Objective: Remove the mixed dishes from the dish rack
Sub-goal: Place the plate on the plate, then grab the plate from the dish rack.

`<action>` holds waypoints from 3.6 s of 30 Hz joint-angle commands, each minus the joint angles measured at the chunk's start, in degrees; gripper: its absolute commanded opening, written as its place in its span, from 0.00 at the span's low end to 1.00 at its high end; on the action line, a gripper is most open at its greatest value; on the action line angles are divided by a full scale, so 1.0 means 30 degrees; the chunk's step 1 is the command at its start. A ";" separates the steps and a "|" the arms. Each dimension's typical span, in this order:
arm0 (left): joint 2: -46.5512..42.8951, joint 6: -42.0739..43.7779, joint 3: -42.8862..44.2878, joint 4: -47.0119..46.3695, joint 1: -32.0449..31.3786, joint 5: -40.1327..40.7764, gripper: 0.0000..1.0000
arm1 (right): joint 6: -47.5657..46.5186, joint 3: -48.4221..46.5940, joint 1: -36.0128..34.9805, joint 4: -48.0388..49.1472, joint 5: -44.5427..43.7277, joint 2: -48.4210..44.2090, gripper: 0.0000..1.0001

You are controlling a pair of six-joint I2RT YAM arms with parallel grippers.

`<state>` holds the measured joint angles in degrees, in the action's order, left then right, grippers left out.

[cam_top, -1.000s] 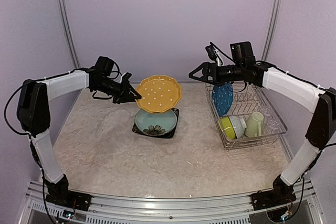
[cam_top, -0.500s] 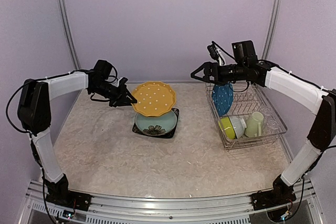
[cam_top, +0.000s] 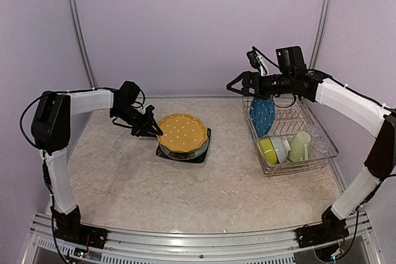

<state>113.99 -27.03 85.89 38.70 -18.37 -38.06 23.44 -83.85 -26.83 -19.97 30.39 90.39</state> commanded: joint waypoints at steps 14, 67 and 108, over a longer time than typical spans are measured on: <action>0.1332 0.0905 0.2412 0.1121 -0.0974 0.1108 0.03 | -0.0050 0.0057 0.0122 -0.0457 -0.0342 -0.0774 0.99; 0.0041 -0.0328 -0.1516 -0.0964 -0.2647 0.4030 0.99 | -0.0822 0.0206 0.0329 -0.1673 -0.1741 -0.2048 0.99; -0.6709 0.0034 -0.1486 -0.3109 -0.2442 0.8862 0.99 | -0.2416 -0.1995 0.2943 -0.4762 -0.8571 -0.2974 0.99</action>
<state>98.43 -25.43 81.36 33.06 -27.09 -19.88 16.95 -87.61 -19.73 -30.61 12.27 82.54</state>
